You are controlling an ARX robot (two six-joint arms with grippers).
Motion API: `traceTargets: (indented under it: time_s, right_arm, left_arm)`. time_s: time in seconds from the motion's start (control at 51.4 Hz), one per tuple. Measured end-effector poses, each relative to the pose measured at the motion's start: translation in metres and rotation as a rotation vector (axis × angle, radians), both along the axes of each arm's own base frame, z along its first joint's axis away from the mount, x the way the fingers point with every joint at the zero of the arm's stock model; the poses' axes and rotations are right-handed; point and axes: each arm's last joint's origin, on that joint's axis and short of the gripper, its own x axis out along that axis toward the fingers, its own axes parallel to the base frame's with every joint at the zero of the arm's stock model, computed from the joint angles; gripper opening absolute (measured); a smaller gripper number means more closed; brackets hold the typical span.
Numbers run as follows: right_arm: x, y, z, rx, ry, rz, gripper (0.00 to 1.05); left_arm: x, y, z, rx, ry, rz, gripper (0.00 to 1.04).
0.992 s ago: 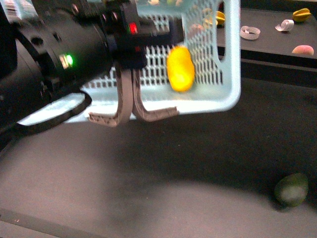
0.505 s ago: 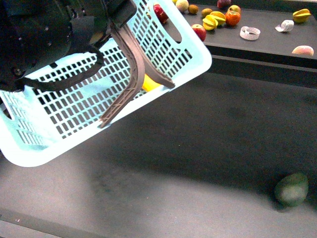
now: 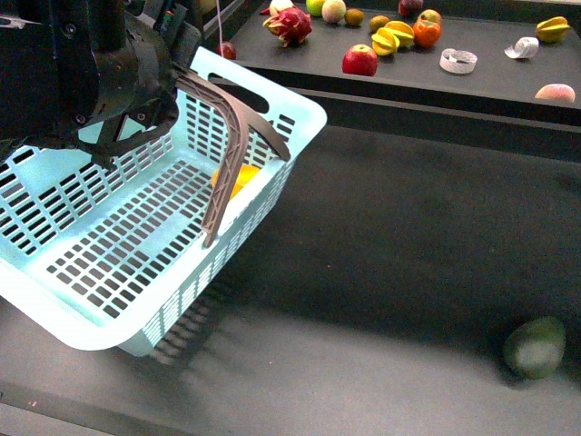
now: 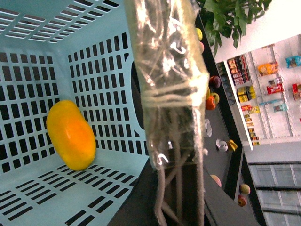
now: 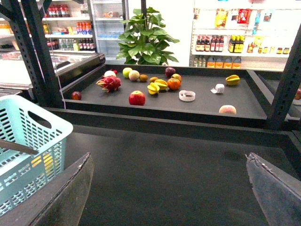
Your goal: Pick mango with right arm and hold basket with left
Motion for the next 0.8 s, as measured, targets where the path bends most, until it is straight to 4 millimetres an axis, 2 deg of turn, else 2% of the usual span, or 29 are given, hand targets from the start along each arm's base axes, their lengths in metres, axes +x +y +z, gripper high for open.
traceTargets:
  time_s: [0.331, 0.642, 0.797]
  right_arm:
    - [0.0, 0.0, 0.0, 0.0, 0.0, 0.0, 0.97]
    - [0.0, 0.0, 0.0, 0.0, 0.0, 0.0, 0.97]
    - [0.0, 0.0, 0.0, 0.0, 0.0, 0.0, 0.97]
  left_arm:
    - [0.017, 0.014, -0.005, -0.063, 0.017, 0.102, 0.09]
    - [0.023, 0.017, -0.025, -0.097, 0.075, 0.143, 0.09]
    - [0.027, 0.017, -0.029, -0.115, 0.09, 0.153, 0.09]
